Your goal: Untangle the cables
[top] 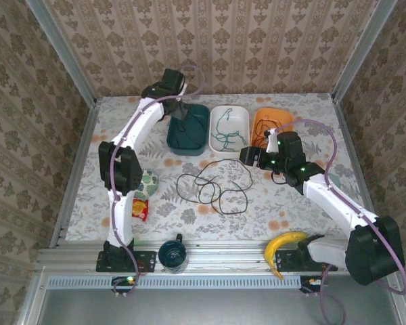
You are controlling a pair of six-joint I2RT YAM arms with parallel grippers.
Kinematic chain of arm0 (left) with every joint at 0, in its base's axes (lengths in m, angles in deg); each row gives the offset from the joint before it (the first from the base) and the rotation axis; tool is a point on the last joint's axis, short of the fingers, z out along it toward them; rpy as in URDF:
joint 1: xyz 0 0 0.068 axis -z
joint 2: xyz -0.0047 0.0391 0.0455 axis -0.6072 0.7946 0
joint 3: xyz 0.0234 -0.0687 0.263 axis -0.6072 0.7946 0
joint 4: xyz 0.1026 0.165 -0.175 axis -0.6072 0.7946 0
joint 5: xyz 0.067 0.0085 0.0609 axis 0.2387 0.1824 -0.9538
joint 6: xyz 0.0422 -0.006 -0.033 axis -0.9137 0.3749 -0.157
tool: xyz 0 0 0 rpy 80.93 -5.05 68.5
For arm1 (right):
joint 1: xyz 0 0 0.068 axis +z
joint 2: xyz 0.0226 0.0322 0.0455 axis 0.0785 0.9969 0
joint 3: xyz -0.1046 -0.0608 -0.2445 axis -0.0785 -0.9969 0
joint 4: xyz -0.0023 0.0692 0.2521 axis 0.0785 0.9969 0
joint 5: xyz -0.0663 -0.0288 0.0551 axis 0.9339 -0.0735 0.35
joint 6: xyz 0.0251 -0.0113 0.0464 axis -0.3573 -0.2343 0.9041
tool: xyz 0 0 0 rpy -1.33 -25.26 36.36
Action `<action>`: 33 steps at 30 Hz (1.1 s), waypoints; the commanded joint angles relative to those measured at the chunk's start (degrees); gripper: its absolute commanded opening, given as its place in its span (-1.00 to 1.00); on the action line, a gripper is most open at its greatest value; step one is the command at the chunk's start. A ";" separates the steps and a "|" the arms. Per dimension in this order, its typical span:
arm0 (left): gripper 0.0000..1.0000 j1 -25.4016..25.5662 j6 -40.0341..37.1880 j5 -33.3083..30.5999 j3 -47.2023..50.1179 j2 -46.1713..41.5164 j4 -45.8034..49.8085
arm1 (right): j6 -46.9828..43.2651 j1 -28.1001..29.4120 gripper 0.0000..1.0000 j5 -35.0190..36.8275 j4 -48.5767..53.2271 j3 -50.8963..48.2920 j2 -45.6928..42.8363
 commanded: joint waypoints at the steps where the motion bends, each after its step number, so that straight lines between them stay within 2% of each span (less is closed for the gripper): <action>1: 0.76 -0.66 -1.69 7.36 -2.72 3.74 8.62 | -0.09 -0.38 0.60 0.78 -0.41 -0.06 -0.55; 5: 0.82 -0.57 -2.60 17.64 -3.10 5.02 10.62 | -0.34 -0.35 0.61 0.67 0.27 0.45 -0.29; 8: 0.88 -0.66 -2.96 18.28 -6.67 7.17 15.08 | -0.58 -0.46 0.62 1.20 0.65 0.57 -0.46; 12: 0.90 -0.51 -3.89 8.91 -13.26 10.83 23.17 | 0.24 -0.44 0.63 1.66 -0.11 -0.01 -0.30; 17: 0.95 0.90 -5.79 -5.20 -13.99 10.09 26.45 | 0.68 -0.46 0.63 1.71 -0.47 -0.28 0.13; 19: 0.98 1.27 -5.85 -8.83 -13.99 9.32 26.50 | 0.66 -0.42 0.63 1.83 -0.58 -0.39 0.17; 21: 1.00 1.84 -6.83 -9.79 -14.35 9.11 26.86 | 0.83 -0.47 0.63 2.04 -0.77 -0.49 0.39; 25: 1.00 2.00 -6.53 -3.85 -15.92 9.48 28.22 | 1.15 -0.46 0.64 2.18 -0.85 -0.42 0.94; 30: 1.00 1.49 -4.69 12.01 -14.61 7.80 26.51 | 0.21 -0.35 0.64 -0.92 -1.66 -0.37 0.84; 33: 1.00 1.86 -4.87 12.77 -13.99 7.34 26.10 | -1.41 0.62 0.62 -6.84 -2.77 1.61 2.36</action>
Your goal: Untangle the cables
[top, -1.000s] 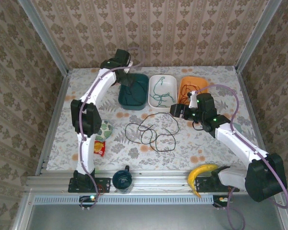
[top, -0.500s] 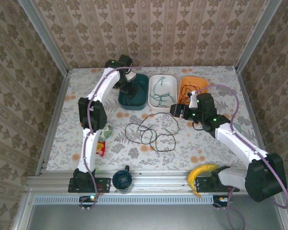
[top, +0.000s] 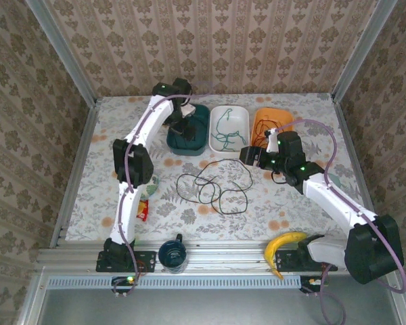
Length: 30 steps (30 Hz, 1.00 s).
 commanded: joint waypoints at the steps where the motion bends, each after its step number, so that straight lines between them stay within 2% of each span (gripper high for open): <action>1: 1.00 -0.02 0.34 4.60 0.52 -3.10 0.88 | -2.09 1.65 0.60 -7.06 -2.28 3.02 2.67; 4: 1.00 0.02 0.34 3.91 0.90 -3.02 1.30 | -4.10 5.35 0.52 -9.61 -2.47 9.83 8.52; 7: 1.00 0.29 0.47 2.57 1.63 -3.05 1.21 | -4.22 8.39 0.31 -11.04 -2.47 19.36 17.37; 10: 1.00 0.52 1.44 -0.49 1.81 -2.91 1.00 | -3.61 10.72 0.18 -10.94 -1.04 29.04 26.04; 13: 1.00 0.52 2.96 -5.75 2.94 -3.63 -1.59 | -3.10 12.23 0.15 -10.16 1.00 37.23 32.78; 18: 1.00 0.47 2.26 -16.02 3.38 -4.35 -4.06 | -0.75 12.20 0.16 -7.51 1.76 44.28 38.95; 24: 1.00 0.52 -2.02 -26.90 -0.10 -1.66 -1.07 | 1.90 11.19 0.19 -4.73 2.20 46.06 41.75; 26: 1.00 2.01 -4.11 -33.31 -0.69 -0.18 -1.24 | 3.55 10.33 0.19 -4.46 0.75 44.35 41.46; 30: 1.00 1.89 -6.35 -46.66 -1.09 1.76 -5.26 | 5.88 8.71 0.19 -4.70 -2.20 39.28 39.59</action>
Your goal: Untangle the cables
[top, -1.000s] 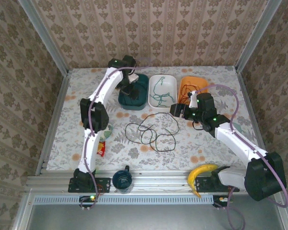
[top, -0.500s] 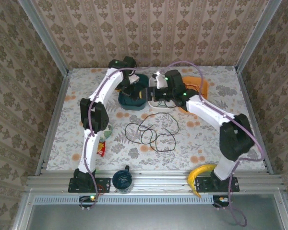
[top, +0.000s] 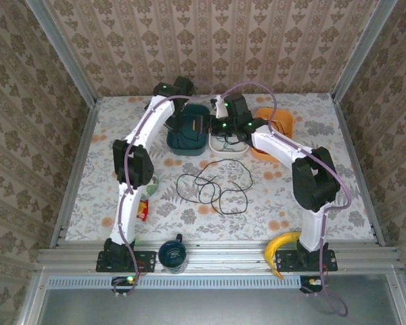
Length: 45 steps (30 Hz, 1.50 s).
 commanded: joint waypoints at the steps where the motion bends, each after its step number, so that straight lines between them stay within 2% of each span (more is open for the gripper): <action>1: 1.00 0.23 -4.15 -16.41 -1.73 2.59 -3.45 | 2.54 -1.23 0.20 1.10 -1.68 -4.26 -2.15; 3: 0.99 -0.18 -6.06 -20.57 -2.59 2.66 -7.65 | 2.24 -1.65 0.21 1.27 -1.87 -6.45 -3.26; 6: 1.00 -3.31 -9.21 -22.99 -5.45 3.18 -12.14 | 2.11 -2.37 0.22 1.60 -1.94 -8.52 -4.56; 9: 1.00 -5.10 -11.56 -22.53 -6.94 3.26 -14.47 | 2.52 -3.38 0.22 1.31 -1.82 -8.80 -4.78; 11: 1.00 -6.03 -9.87 -19.53 -6.36 2.18 -13.31 | 2.54 -3.79 0.22 1.36 -1.75 -8.93 -5.12; 14: 1.00 -6.77 -1.83 -11.66 -6.13 -0.10 -7.13 | 1.29 -3.89 0.22 0.93 -0.75 -9.36 -6.01; 17: 1.00 -5.61 5.67 3.47 -1.04 -5.83 -4.64 | -0.43 -3.89 0.22 0.91 1.35 -11.41 -7.77; 19: 1.00 -2.17 4.82 10.26 11.53 -13.56 -12.13 | -1.75 -3.75 0.22 1.71 2.83 -14.41 -10.16; 22: 1.00 4.50 4.05 16.21 28.80 -24.24 -23.51 | -4.60 -3.72 0.22 3.78 7.22 -18.83 -14.48; 25: 1.00 8.44 7.59 26.11 39.97 -31.25 -28.94 | -7.17 -3.72 0.23 8.38 12.98 -23.52 -19.47; 29: 1.00 14.33 10.03 32.46 51.28 -36.62 -37.21 | -6.51 -3.96 0.26 18.64 20.73 -29.61 -26.82; 33: 1.00 20.55 13.62 32.09 61.59 -38.58 -50.10 | -6.22 -4.57 0.27 25.40 25.26 -34.48 -30.51; 39: 1.00 23.07 23.74 24.43 64.43 -36.08 -56.45 | -9.60 -6.09 0.22 19.28 23.39 -35.52 -25.58; 42: 1.00 22.89 24.97 21.61 63.62 -35.40 -55.81 | -11.40 -6.08 0.08 14.69 23.68 -33.38 -20.57; 45: 1.00 22.31 23.46 19.51 62.59 -35.52 -53.90 | -11.67 -6.26 -0.23 14.76 24.71 -32.40 -17.04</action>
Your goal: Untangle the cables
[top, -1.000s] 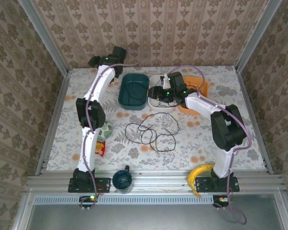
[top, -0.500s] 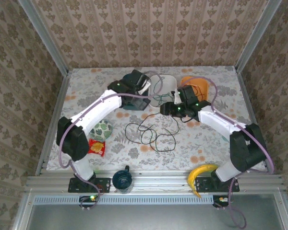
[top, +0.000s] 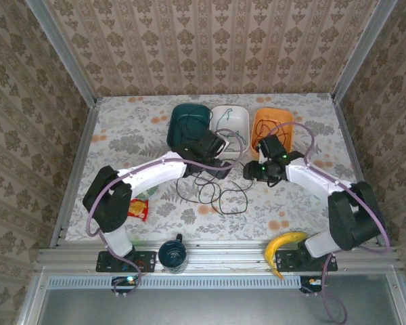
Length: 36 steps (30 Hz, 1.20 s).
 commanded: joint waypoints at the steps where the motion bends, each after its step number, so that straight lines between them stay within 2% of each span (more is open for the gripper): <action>1: 1.00 -0.87 1.34 -4.77 -1.88 -0.23 -0.09 | -2.05 -0.23 -0.37 -2.11 2.41 1.72 2.68; 4: 1.00 -1.97 0.59 -6.44 -0.91 -2.09 -0.18 | -2.02 -0.45 -0.87 -2.38 2.09 1.10 1.48; 5: 1.00 -2.48 0.74 -6.76 -0.38 -2.64 -0.43 | -2.06 -0.44 -0.98 -2.46 2.04 0.97 0.39; 11: 1.00 -6.25 7.20 -7.50 3.66 -6.39 -2.70 | -3.10 -0.34 -1.00 -7.37 2.47 2.46 -11.33; 14: 1.00 -7.53 10.89 -10.25 5.78 -8.18 -3.33 | -4.45 -0.19 -1.00 -8.68 3.43 5.30 -18.37; 16: 1.00 -8.00 13.16 -14.31 7.09 -9.73 -3.18 | -4.80 -0.19 -1.00 -9.25 3.13 8.28 -21.68; 21: 1.00 -10.38 21.12 -21.92 11.12 -14.55 -0.52 | -3.07 -0.05 -1.00 -10.04 -2.67 17.01 -24.60; 25: 0.99 -12.76 26.65 -24.00 16.53 -20.09 -0.53 | -0.54 -0.01 -1.00 -11.34 -10.96 23.45 -22.57; 29: 0.99 -14.91 30.80 -23.42 21.51 -24.77 -0.27 | 2.23 0.08 -1.00 -13.32 -17.96 29.34 -17.72; 32: 0.97 -15.47 30.74 -21.33 24.52 -27.36 -1.34 | 4.38 0.37 -1.00 -14.93 -24.98 31.77 -15.21; 35: 0.94 -14.90 21.76 -11.99 28.13 -29.54 -10.80 | 4.24 1.10 -1.00 -14.91 -27.36 34.15 -14.32; 36: 0.95 -14.73 18.48 -6.88 29.62 -30.28 -14.84 | 4.10 1.23 -1.00 -14.69 -26.95 34.87 -14.23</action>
